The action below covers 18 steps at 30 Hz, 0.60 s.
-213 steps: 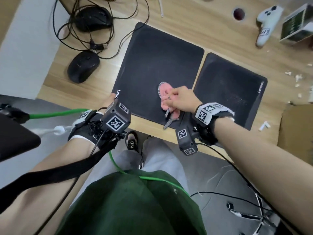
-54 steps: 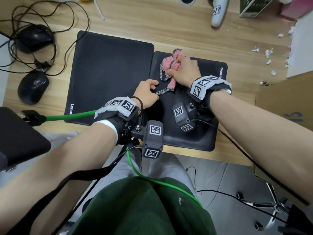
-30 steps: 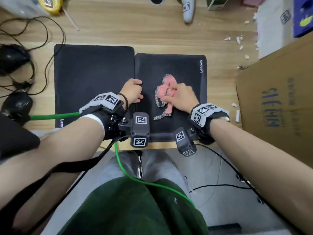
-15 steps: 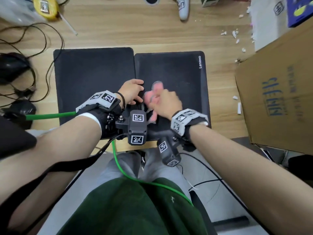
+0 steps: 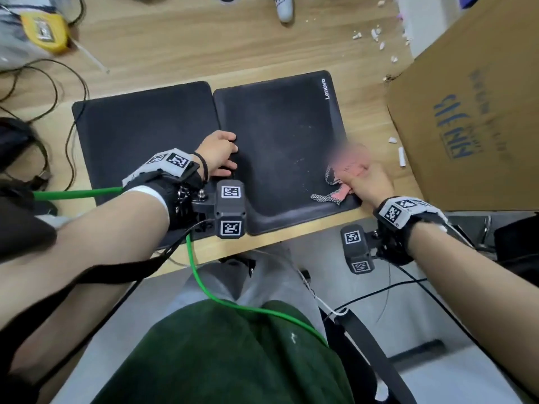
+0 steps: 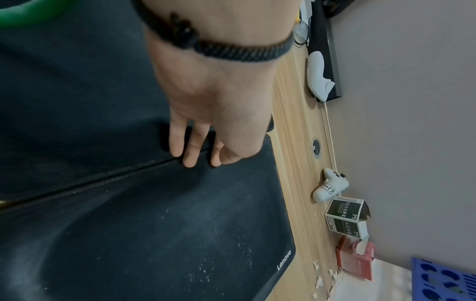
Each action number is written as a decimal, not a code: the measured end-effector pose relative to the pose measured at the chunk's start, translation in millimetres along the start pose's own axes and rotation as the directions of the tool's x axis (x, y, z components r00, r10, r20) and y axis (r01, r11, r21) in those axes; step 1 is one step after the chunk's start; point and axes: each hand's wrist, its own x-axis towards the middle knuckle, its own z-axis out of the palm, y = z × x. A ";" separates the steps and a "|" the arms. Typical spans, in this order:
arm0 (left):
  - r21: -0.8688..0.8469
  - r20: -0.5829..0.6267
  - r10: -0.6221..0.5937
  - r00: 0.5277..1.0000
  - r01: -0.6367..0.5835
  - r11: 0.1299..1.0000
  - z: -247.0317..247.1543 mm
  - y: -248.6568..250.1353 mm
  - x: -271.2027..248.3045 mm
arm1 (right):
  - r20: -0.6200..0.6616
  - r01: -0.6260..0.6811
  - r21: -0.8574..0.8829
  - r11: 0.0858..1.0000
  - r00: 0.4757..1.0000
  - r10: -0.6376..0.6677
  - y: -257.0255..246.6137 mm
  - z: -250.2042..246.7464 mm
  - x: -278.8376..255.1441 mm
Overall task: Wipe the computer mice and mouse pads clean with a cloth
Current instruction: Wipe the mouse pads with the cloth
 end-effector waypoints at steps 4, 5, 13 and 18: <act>-0.003 0.002 0.020 1.000 -0.020 1.000 -1.3 -1.7 -0.8 | 0.023 0.071 -0.053 0.996 0.997 -0.070 -38.9 31.7 -30.7; 0.000 0.004 0.023 1.000 -0.023 1.000 -1.8 -2.4 -1.1 | 0.060 0.116 -0.076 0.990 0.992 -0.112 -53.4 43.2 -41.9; 0.029 0.029 0.037 0.999 -0.038 0.999 -2.1 -5.1 -3.5 | 0.385 0.428 -0.202 0.881 0.862 -0.330 -102.3 97.8 -87.7; 0.048 0.039 0.048 0.998 -0.050 0.998 -3.3 -6.8 -3.3 | 0.185 0.174 -0.167 0.971 0.972 -0.143 -42.3 48.2 -51.2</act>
